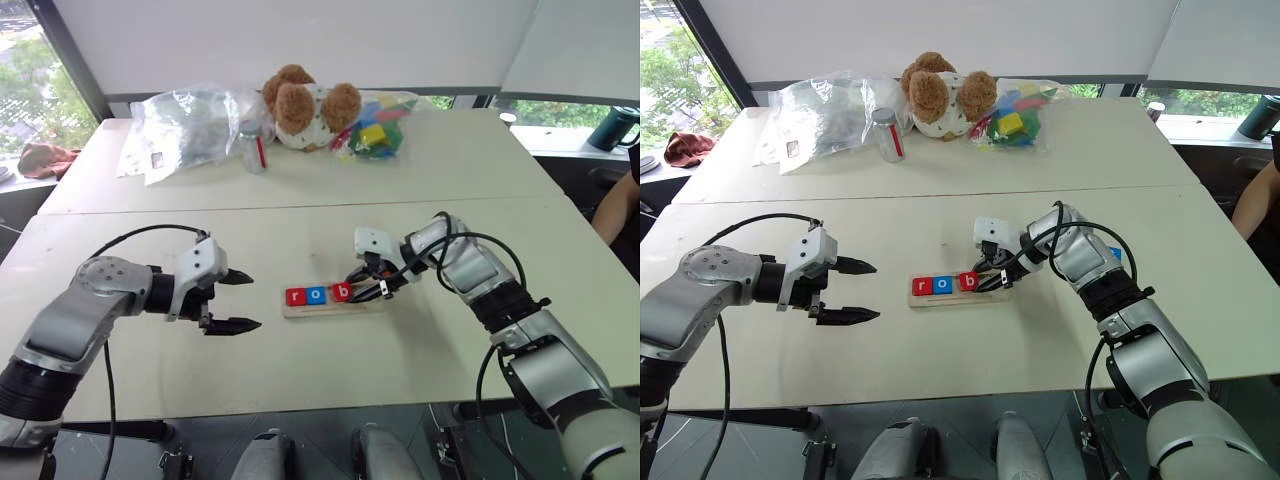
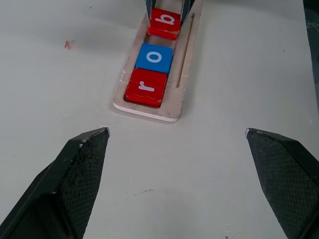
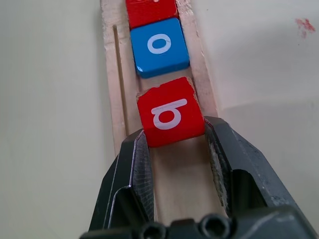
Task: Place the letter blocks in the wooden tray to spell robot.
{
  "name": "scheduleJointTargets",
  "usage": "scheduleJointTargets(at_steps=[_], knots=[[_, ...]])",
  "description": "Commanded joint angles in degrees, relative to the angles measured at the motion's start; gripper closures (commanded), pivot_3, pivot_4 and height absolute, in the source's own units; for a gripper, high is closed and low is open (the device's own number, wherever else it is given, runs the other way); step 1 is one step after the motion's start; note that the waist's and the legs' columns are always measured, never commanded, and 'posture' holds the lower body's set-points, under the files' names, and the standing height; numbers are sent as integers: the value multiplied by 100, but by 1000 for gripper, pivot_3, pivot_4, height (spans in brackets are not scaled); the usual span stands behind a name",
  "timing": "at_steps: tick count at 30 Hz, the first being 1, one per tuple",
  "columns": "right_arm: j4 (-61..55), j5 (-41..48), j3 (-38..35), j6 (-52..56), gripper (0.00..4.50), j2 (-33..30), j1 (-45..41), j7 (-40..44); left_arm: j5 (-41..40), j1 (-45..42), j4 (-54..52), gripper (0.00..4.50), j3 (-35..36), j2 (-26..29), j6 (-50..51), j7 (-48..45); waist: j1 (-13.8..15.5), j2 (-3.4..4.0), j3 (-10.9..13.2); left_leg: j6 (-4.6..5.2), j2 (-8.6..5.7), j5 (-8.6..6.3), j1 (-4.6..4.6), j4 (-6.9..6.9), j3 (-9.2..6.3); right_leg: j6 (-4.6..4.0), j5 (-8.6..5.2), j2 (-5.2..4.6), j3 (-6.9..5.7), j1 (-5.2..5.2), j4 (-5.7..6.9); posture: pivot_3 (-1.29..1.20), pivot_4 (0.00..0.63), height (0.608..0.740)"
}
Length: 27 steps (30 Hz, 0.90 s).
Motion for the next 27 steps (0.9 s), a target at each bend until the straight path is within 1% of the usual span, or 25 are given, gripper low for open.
scheduleJointTargets(at_steps=[1, 8, 15, 26, 27], knots=[[4, -68, 13, -68, 3373, 118, -175, -70, -43, -74, -118, 0, 146, -28, 1, 49, -2, 0, 0, 0, 0, 0, 0, 0, 0, 0, 0, 0, 0, 0, 0, 0, 150, 740], [19, -122, 49, -36, 3373, 275, -220, -59, -41, -101, -149, 0, 122, -77, 28, 96, -9, 0, 0, -3, 0, 2, 0, 0, 0, 0, 0, 1, -1, 0, 0, 0, 150, 740], [-193, -129, 114, 8, 3373, 201, -109, 114, -33, -102, -136, 0, 108, -106, 16, 126, -8, 0, 0, -3, 0, 1, 0, 0, 0, 0, 0, 1, -1, 0, 1, 0, 150, 740], [-100, -204, 130, 26, 3373, 248, -133, 9, 14, -167, -107, 0, 48, -222, -4, 176, -8, 0, 0, -3, 0, 2, 0, 0, 0, 0, 0, 1, -1, 0, 0, 0, 150, 740], [-83, -212, 127, 16, 2873, 252, -140, 0, 15, -172, -99, 0, 44, -228, -7, 177, -8, 0, 0, -3, 0, 2, 0, 0, 0, 0, 0, 1, -1, 0, 1, 0, 150, 740]])
